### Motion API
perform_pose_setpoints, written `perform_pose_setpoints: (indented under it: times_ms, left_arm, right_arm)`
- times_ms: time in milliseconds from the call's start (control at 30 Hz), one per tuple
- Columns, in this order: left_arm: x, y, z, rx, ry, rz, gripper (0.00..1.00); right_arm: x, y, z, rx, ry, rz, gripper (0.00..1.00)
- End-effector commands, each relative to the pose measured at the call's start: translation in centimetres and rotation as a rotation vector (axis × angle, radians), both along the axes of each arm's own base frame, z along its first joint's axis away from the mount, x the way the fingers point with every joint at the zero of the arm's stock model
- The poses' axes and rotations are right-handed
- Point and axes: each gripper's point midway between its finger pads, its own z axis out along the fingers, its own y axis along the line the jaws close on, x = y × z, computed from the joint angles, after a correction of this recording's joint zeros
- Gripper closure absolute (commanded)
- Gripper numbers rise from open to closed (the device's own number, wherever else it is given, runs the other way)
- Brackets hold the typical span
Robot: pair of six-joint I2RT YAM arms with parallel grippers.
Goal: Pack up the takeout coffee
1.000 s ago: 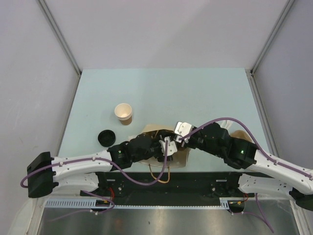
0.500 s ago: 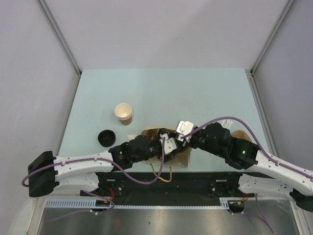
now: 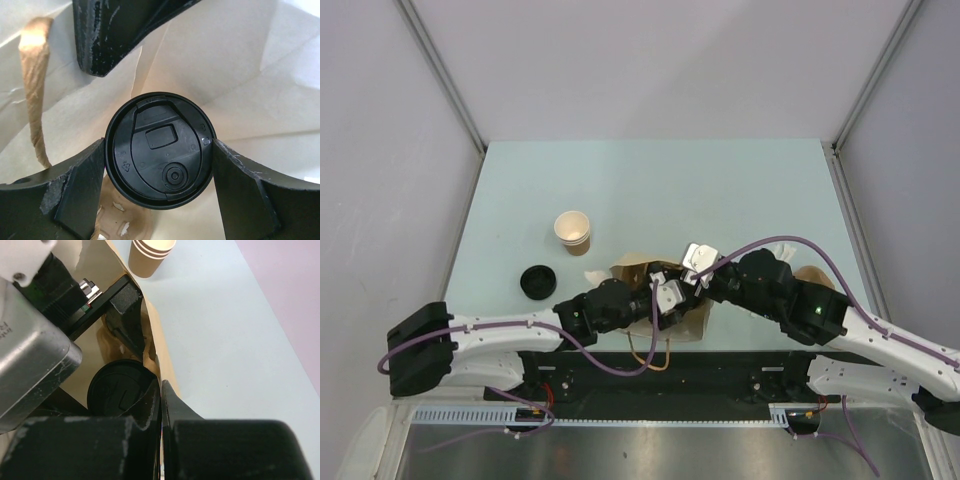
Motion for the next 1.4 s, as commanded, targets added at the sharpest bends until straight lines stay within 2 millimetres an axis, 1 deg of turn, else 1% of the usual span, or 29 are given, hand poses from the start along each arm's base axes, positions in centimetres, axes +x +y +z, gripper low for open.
perform_pose_setpoints:
  times_ms: [0, 233, 400, 433, 667, 700, 733, 767, 800, 833, 900, 967, 1000, 1167, 1200, 1233, 1267, 1300, 1333, 1367]
  left_arm:
    - [0.9, -0.2, -0.3, -0.033, 0.011, 0.045, 1.00]
    - [0.7, 0.0, -3.0, 0.017, 0.046, 0.048, 1.00]
    - [0.9, -0.1, -4.2, 0.036, 0.067, 0.049, 1.00]
    - [1.0, -0.1, -4.7, 0.045, 0.076, 0.053, 1.00]
    - [2.1, 0.0, -6.7, 0.082, 0.126, 0.072, 1.00]
    - [2.2, 0.1, -7.5, 0.106, 0.132, 0.073, 1.00]
    - [2.3, 0.1, -7.9, 0.118, 0.135, 0.075, 1.00]
    - [2.5, 0.0, -7.9, 0.122, 0.137, 0.079, 1.00]
    - [2.6, 0.1, -8.7, 0.148, 0.150, 0.082, 1.00]
    - [3.0, 0.1, -8.8, 0.155, 0.156, 0.089, 1.00]
    - [3.0, 0.2, -9.9, 0.195, 0.178, 0.091, 1.00]
    - [3.4, 0.3, -10.4, 0.218, 0.194, 0.102, 1.00]
    - [3.5, 0.6, -10.9, 0.245, 0.212, 0.107, 1.00]
    - [4.5, 1.0, -11.9, 0.303, 0.265, 0.134, 1.00]
    - [4.4, 1.4, -12.5, 0.333, 0.288, 0.138, 1.00]
    - [4.8, 1.6, -12.7, 0.344, 0.308, 0.148, 1.00]
    - [5.3, 1.4, -12.4, 0.343, 0.321, 0.161, 1.00]
    - [4.8, 1.6, -13.0, 0.374, 0.356, 0.142, 1.00]
    - [5.0, 1.8, -13.1, 0.385, 0.371, 0.144, 1.00]
    - [5.1, 1.3, -12.8, 0.387, 0.381, 0.134, 1.00]
  right_arm:
    - [-0.2, 0.3, 2.3, 0.093, -0.018, 0.014, 1.00]
    - [0.0, 0.3, 1.9, 0.096, 0.014, 0.026, 1.00]
    - [0.4, 0.2, 1.8, 0.107, 0.034, 0.025, 1.00]
    - [0.1, 0.5, 1.7, 0.111, 0.047, 0.054, 1.00]
    - [0.7, 0.0, 1.3, 0.111, 0.075, 0.053, 1.00]
    - [0.7, 0.1, 1.2, 0.109, 0.083, 0.057, 1.00]
    - [0.7, 0.0, 1.1, 0.109, 0.088, 0.056, 1.00]
    - [1.1, -0.2, 0.9, 0.107, 0.092, 0.043, 1.00]
    - [1.0, -0.1, 0.9, 0.109, 0.100, 0.055, 1.00]
    - [1.2, -0.1, 0.7, 0.108, 0.109, 0.055, 1.00]
    - [1.4, -0.4, 0.3, 0.105, 0.132, 0.055, 1.00]
    - [2.1, -0.7, -0.1, 0.099, 0.144, 0.037, 1.00]
    - [2.1, -0.8, -0.2, 0.098, 0.153, 0.041, 1.00]
    - [3.2, -1.4, -1.0, 0.098, 0.192, 0.018, 1.00]
    - [3.6, -1.7, -1.1, 0.101, 0.199, 0.009, 1.00]
    - [3.9, -1.8, -1.1, 0.103, 0.201, 0.002, 1.00]
    - [4.0, -1.9, -1.3, 0.103, 0.214, -0.004, 1.00]
    - [4.1, -1.9, -1.3, 0.107, 0.221, -0.001, 1.00]
    - [4.6, -2.3, -1.5, 0.110, 0.227, -0.016, 1.00]
    - [4.8, -2.4, -1.6, 0.112, 0.236, -0.025, 1.00]
